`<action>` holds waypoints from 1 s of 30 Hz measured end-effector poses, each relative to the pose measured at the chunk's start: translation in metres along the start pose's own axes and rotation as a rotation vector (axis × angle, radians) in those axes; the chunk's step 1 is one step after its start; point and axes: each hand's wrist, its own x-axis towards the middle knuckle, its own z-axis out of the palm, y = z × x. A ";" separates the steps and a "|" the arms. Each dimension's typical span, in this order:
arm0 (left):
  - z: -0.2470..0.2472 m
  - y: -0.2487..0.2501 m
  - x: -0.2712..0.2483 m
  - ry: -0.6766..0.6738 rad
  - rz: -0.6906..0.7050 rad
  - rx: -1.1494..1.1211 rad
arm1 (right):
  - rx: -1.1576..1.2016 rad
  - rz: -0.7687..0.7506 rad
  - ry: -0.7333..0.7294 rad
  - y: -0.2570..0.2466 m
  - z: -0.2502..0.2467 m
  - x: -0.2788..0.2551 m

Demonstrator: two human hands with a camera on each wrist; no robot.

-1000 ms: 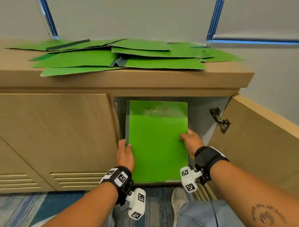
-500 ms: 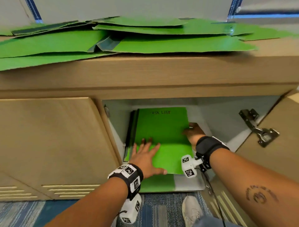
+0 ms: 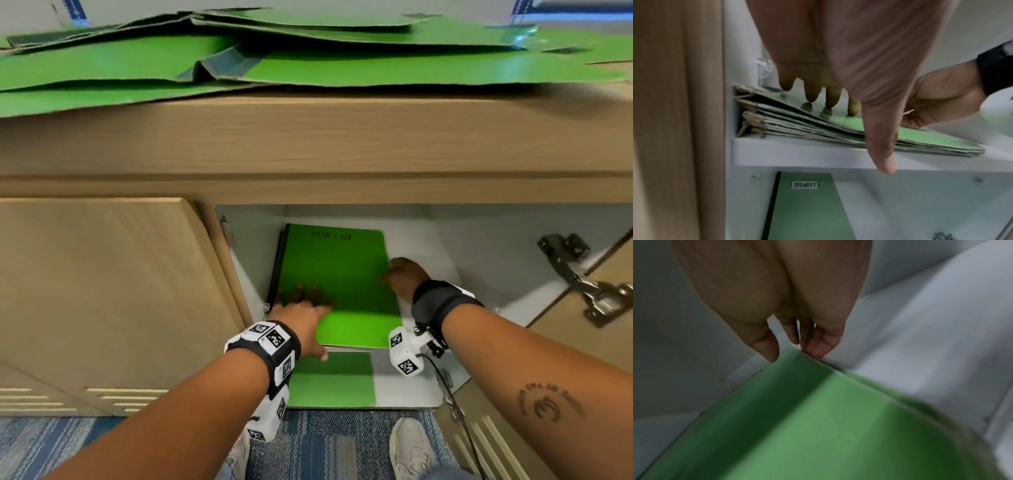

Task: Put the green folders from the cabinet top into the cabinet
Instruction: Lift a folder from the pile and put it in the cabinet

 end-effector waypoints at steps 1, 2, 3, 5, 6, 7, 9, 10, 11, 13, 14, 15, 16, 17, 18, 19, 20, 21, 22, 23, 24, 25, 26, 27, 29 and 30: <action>-0.001 0.001 0.000 0.000 -0.001 -0.001 | -0.015 -0.015 -0.011 -0.002 0.003 -0.001; -0.001 0.002 0.000 0.004 0.000 -0.001 | -0.021 -0.018 -0.017 -0.002 0.006 0.000; -0.002 0.003 0.000 0.007 0.001 -0.004 | -0.018 -0.020 -0.027 -0.003 0.008 -0.001; -0.002 0.004 0.000 0.005 0.005 -0.017 | -0.022 -0.032 -0.057 -0.004 0.010 0.000; -0.002 0.004 0.001 0.001 0.007 -0.020 | -0.052 -0.033 -0.063 -0.004 0.011 -0.001; -0.002 0.004 0.001 -0.005 0.009 -0.020 | -0.088 -0.033 -0.072 -0.005 0.011 -0.003; -0.001 0.003 0.002 -0.008 0.009 -0.023 | -0.155 -0.024 -0.055 -0.003 0.013 -0.005; -0.001 0.003 0.002 -0.007 0.006 -0.027 | -0.164 -0.013 -0.040 -0.002 0.014 -0.007; -0.001 0.003 0.002 -0.005 0.004 -0.031 | -0.165 -0.010 -0.025 0.000 0.016 -0.008; 0.000 0.003 0.001 -0.002 0.003 -0.039 | -0.152 -0.010 0.005 0.000 0.018 -0.010; 0.000 0.003 0.000 0.001 0.004 -0.043 | -0.165 -0.015 0.026 -0.002 0.019 -0.012; -0.001 0.004 -0.002 0.011 0.006 -0.048 | -0.203 -0.033 0.060 -0.004 0.018 -0.015; -0.002 0.004 -0.005 0.028 0.008 -0.056 | -0.244 -0.050 0.104 -0.008 0.017 -0.019; -0.005 0.005 -0.009 0.054 0.010 -0.069 | -0.250 -0.083 0.149 -0.011 0.016 -0.023; -0.009 0.006 -0.013 0.087 0.018 -0.083 | -0.219 -0.115 0.172 -0.015 0.014 -0.028; -0.014 0.007 -0.018 0.120 0.031 -0.094 | -0.161 -0.156 0.174 -0.020 0.011 -0.033; -0.019 0.009 -0.023 0.150 0.046 -0.102 | -0.104 -0.202 0.161 -0.025 0.008 -0.040; -0.025 0.010 -0.029 0.182 0.060 -0.109 | -0.071 -0.250 0.148 -0.031 0.004 -0.049; -0.034 0.011 -0.036 0.217 0.074 -0.115 | -0.055 -0.297 0.134 -0.039 -0.002 -0.061; -0.042 0.013 -0.043 0.248 0.086 -0.129 | -0.052 -0.348 0.126 -0.046 -0.007 -0.071; -0.049 0.014 -0.049 0.273 0.096 -0.148 | -0.040 -0.401 0.127 -0.054 -0.012 -0.082; -0.058 0.014 -0.056 0.301 0.103 -0.167 | -0.032 -0.461 0.142 -0.062 -0.019 -0.095; -0.067 0.015 -0.064 0.328 0.109 -0.184 | -0.029 -0.527 0.171 -0.069 -0.026 -0.108; -0.076 0.016 -0.073 0.351 0.110 -0.198 | -0.034 -0.585 0.212 -0.076 -0.034 -0.122; -0.092 0.018 -0.089 0.385 0.108 -0.225 | -0.069 -0.660 0.258 -0.090 -0.050 -0.147; -0.099 0.019 -0.097 0.397 0.110 -0.240 | -0.096 -0.669 0.251 -0.096 -0.058 -0.160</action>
